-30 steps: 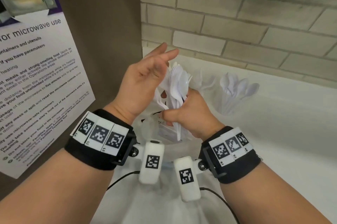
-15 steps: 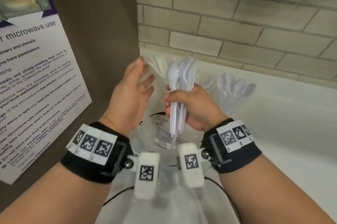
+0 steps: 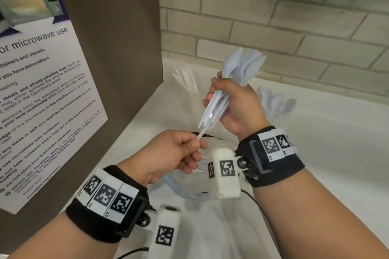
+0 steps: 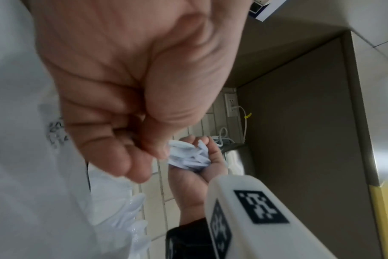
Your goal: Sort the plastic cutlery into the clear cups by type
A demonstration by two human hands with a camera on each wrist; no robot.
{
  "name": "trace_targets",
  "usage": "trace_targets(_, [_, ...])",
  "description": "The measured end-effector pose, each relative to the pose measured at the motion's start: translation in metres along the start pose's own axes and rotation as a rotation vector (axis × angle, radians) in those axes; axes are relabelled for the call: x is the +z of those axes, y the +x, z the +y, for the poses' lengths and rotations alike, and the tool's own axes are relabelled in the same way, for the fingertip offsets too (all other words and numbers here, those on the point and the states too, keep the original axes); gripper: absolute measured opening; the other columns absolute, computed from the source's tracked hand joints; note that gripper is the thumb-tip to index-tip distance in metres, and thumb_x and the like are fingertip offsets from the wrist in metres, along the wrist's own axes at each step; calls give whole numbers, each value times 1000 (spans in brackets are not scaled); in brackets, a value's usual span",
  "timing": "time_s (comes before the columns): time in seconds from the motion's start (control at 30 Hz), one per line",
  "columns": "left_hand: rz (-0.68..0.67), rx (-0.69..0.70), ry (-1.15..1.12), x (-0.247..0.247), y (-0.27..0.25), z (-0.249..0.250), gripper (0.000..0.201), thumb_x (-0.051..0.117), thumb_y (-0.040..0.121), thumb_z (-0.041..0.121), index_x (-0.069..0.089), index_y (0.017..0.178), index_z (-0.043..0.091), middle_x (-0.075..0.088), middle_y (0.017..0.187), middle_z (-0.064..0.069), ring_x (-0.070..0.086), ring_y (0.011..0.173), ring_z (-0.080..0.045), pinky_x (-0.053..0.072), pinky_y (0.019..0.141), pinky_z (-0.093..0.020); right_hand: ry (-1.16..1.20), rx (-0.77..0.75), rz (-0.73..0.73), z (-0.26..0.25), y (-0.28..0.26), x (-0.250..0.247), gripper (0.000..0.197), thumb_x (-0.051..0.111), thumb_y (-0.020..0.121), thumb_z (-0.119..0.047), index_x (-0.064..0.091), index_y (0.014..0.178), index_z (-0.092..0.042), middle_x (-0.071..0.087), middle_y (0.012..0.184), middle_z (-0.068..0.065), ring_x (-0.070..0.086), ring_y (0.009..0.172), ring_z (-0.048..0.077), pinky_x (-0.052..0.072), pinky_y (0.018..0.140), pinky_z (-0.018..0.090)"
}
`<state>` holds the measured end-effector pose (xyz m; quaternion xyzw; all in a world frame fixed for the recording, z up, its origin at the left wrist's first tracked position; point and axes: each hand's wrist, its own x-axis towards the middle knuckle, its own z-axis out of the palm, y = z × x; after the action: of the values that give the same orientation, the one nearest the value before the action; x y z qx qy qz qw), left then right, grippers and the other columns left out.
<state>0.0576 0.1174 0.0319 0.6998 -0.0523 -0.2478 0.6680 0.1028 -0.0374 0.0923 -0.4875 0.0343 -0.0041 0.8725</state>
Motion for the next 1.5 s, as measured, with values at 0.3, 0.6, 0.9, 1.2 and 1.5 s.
trace_targets(0.3, [41, -122, 175, -6, 3, -1, 32, 36, 104, 12, 65, 95, 3, 65, 72, -8, 61, 60, -17, 52, 53, -26, 93, -317, 409, -20, 19, -25, 22, 54, 84, 6, 51, 99, -9, 49, 63, 8, 48, 52, 21, 47, 55, 30])
trace_targets(0.6, [207, -2, 142, 8, 15, 9, 31, 36, 104, 18, 62, 97, 2, 70, 91, -17, 59, 52, -15, 52, 49, -26, -302, 101, 113, 23, 0, -24, 37, 64, 89, -10, 53, 124, -5, 72, 104, 10, 72, 81, 23, 51, 58, 29])
trace_targets(0.9, [251, -111, -146, 8, 26, 11, 64, 28, 96, 59, 49, 122, 5, 63, 114, -18, 66, 99, -28, 55, 86, -42, -208, 13, 33, 22, -5, -14, 37, 63, 89, 0, 46, 122, 3, 68, 78, 11, 69, 65, 22, 57, 63, 33])
trace_targets(1.2, [75, -168, -793, 12, 30, 19, 75, 21, 94, 64, 60, 112, 3, 64, 114, -15, 58, 109, -25, 43, 99, -38, -342, -97, 2, 32, -16, 3, 14, 63, 88, -1, 61, 97, -12, 62, 65, 6, 63, 60, 20, 57, 66, 35])
trace_targets(1.5, [323, 685, -4, 5, 24, 42, 62, 84, 68, 17, 52, 118, 35, 65, 107, -1, 62, 103, -6, 51, 88, -26, -1349, -316, -182, 57, -19, 5, 34, 61, 79, -14, 60, 113, -8, 66, 92, 6, 64, 85, 22, 54, 73, 36])
